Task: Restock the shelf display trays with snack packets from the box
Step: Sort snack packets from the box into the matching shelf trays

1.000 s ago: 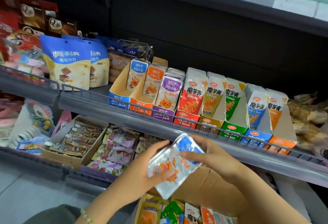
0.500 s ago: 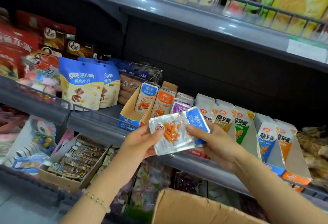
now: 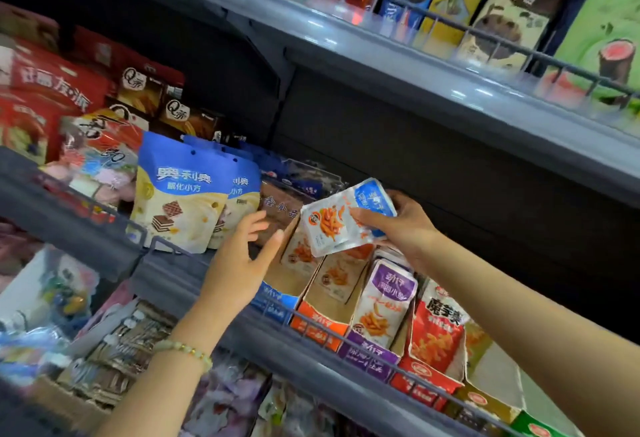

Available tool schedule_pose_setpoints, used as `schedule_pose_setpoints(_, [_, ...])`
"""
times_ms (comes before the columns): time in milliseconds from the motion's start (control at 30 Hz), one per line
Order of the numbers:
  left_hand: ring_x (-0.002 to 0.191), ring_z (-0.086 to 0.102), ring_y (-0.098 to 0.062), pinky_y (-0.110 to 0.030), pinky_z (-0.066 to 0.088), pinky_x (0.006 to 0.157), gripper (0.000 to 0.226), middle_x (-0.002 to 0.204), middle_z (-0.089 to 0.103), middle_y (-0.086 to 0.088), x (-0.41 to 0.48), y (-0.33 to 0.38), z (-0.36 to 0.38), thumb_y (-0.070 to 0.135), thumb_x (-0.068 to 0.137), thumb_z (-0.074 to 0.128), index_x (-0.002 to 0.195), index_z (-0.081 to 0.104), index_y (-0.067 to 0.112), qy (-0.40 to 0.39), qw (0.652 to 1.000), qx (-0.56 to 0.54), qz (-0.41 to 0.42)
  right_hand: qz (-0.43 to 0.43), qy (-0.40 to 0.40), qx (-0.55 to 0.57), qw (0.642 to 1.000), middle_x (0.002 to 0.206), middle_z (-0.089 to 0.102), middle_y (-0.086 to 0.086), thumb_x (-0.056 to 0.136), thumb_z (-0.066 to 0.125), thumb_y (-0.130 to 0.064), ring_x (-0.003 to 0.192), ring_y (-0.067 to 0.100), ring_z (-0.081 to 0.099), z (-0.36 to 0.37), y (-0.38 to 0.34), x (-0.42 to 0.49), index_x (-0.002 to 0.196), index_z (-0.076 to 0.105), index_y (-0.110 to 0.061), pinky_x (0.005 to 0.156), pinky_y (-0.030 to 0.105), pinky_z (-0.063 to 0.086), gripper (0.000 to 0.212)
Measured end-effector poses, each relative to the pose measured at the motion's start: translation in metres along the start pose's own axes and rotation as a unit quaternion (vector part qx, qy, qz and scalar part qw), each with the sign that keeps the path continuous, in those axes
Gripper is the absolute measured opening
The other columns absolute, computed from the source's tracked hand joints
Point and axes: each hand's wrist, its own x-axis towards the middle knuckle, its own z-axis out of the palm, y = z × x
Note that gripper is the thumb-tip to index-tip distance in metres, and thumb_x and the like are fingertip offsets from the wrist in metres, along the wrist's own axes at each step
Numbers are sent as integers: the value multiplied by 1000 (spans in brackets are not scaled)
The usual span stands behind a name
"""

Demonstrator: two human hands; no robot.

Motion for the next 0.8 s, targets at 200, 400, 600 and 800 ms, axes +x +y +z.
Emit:
schedule_pose_setpoints(200, [132,42,-10,-32,38,106,63,150,36,11,0,-21,-1,55,92,45,147,28,31,-126,979,158,7,-71,-23,-204,976,109,59,-2,72,84,-24,89,10,59,31,-1,45,127,51,-11,67,18,46,65])
schedule_pose_setpoints(400, [97,59,-9,-27,46,88,53,132,54,16,-5,-11,-3,44,95,49,144,29,41,-138,968,203,49,-46,-143,-379,913,125,57,-5,68,81,-47,105,13,58,62,5,59,130,43,-32,81,17,48,75])
schedule_pose_setpoints(600, [106,58,-10,-24,42,87,48,131,56,14,-5,-10,-4,41,94,53,139,39,35,-140,970,196,36,-112,-126,-349,922,134,52,4,73,82,-18,111,16,56,72,29,53,137,34,-21,88,25,49,80])
schedule_pose_setpoints(800, [117,53,-9,-26,40,95,53,138,50,17,-5,-9,-5,44,94,51,143,33,37,-154,967,199,39,-162,-98,-385,903,139,44,1,72,82,-19,122,19,51,78,42,45,141,34,-26,99,39,49,84])
